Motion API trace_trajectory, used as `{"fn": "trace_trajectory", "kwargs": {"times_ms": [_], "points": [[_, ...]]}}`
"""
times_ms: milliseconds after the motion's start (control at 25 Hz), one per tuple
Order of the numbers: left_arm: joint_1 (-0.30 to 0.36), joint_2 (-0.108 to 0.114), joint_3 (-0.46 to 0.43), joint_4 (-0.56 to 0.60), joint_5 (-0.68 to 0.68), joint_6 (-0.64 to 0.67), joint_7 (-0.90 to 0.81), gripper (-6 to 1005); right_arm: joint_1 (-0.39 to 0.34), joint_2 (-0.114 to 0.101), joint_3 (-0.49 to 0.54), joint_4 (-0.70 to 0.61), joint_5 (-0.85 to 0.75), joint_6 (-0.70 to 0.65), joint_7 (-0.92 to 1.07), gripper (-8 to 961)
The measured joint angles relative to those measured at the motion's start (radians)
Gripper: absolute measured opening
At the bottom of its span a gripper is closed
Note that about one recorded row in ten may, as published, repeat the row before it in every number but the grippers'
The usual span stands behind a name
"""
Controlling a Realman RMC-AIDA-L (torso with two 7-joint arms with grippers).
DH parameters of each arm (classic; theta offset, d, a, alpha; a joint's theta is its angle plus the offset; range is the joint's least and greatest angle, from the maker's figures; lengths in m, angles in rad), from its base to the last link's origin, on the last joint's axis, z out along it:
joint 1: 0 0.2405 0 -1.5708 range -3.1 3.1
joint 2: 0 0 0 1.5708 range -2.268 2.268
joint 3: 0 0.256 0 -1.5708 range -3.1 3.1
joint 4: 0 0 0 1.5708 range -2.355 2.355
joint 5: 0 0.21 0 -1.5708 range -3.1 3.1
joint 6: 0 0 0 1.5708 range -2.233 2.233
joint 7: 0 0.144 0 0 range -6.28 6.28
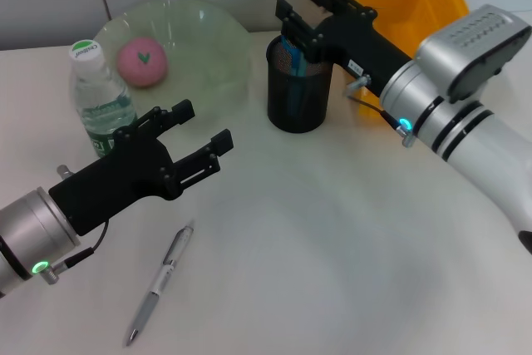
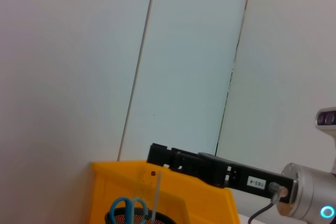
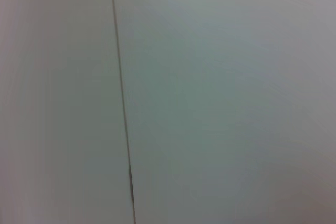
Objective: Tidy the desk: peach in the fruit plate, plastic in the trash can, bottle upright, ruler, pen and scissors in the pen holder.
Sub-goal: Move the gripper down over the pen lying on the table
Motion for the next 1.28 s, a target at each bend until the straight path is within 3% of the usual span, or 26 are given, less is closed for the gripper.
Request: {"fn": "trace_trajectory", "kwargs": {"times_ms": [160, 240, 280, 400, 440, 520, 560, 600, 640, 840, 880, 1000, 1080, 1200, 1240, 1280], "points": [[0.003, 0.005, 0.000, 0.000, 0.000, 0.007, -0.007, 788, -0.023, -0.004, -0.017, -0.027, -0.016, -0.046, 0.090, 616], [0.006, 0.012, -0.001, 0.000, 0.011, 0.017, -0.026, 788, -0.079, -0.006, -0.056, -0.123, -0.100, -0.160, 0.296, 681], [0.006, 0.012, -0.001, 0.000, 0.011, 0.017, -0.026, 788, -0.079, -0.006, -0.056, -0.123, -0.100, -0.160, 0.296, 696], [0.006, 0.015, -0.003, 0.002, 0.021, 0.021, -0.040, 788, -0.163, -0.007, -0.115, -0.285, -0.183, -0.338, 0.545, 740], [0.006, 0.015, -0.004, 0.003, 0.024, 0.023, -0.045, 787, -0.223, -0.009, -0.173, -0.416, -0.205, -0.460, 0.681, 755], [0.006, 0.015, -0.004, 0.003, 0.024, 0.023, -0.045, 787, -0.280, -0.016, -0.246, -0.538, -0.210, -0.546, 0.802, 785], [0.006, 0.015, -0.004, 0.003, 0.024, 0.023, -0.045, 787, -0.280, -0.016, -0.246, -0.538, -0.210, -0.546, 0.802, 799], [0.006, 0.016, -0.005, 0.003, 0.026, 0.027, -0.050, 787, -0.311, -0.025, -0.294, -0.606, -0.211, -0.581, 0.867, 814], [0.005, 0.025, -0.010, 0.003, 0.030, 0.029, -0.080, 787, -0.359, -0.048, -0.376, -0.706, -0.216, -0.634, 0.960, 829], [0.001, 0.038, -0.072, 0.014, 0.112, 0.044, -0.177, 787, -0.391, -0.140, -0.468, -0.810, -0.329, -0.767, 1.072, 826], [0.001, 0.038, -0.090, 0.014, 0.133, 0.051, -0.194, 787, -0.391, -0.140, -0.468, -0.810, -0.329, -0.767, 1.072, 826], [0.001, 0.038, -0.118, 0.014, 0.164, 0.062, -0.219, 787, -0.375, -0.166, -0.461, -0.828, -0.427, -0.816, 1.087, 825], [-0.001, 0.040, -0.195, 0.020, 0.261, 0.100, -0.279, 787, -0.367, -0.168, -0.466, -0.868, -0.492, -0.824, 1.088, 825], [0.002, 0.041, -0.265, 0.045, 0.357, 0.144, -0.338, 787, -0.359, -0.144, -0.473, -0.958, -0.611, -0.823, 1.084, 825], [0.004, 0.042, -0.284, 0.057, 0.388, 0.154, -0.354, 787, -0.355, -0.121, -0.472, -1.014, -0.686, -0.818, 1.079, 825], [0.004, 0.042, -0.284, 0.057, 0.388, 0.154, -0.354, 787, -0.355, -0.121, -0.472, -1.014, -0.686, -0.818, 1.079, 825]]}}
